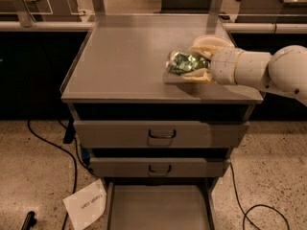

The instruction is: Pick green can from bottom drawer and place on counter

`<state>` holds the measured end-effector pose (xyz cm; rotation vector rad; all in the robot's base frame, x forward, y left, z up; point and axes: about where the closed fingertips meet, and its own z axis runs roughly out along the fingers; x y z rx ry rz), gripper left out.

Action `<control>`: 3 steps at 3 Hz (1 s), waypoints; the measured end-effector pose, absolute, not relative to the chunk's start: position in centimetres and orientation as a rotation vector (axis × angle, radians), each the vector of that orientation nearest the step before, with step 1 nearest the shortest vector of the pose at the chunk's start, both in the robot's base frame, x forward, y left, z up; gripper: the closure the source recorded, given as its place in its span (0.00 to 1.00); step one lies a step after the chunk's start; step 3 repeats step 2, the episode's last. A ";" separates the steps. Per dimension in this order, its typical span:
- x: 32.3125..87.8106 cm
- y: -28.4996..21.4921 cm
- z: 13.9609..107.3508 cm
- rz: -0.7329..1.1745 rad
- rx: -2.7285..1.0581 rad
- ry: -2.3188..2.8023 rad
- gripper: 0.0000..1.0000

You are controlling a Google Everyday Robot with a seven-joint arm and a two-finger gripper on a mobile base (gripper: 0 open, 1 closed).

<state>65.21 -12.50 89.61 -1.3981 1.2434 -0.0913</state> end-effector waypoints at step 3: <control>65.2 -12.5 89.6 -0.091 -1.398 1.243 0.00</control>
Offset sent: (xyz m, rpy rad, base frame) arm 0.0000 0.0000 0.0000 0.0000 0.0000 0.0000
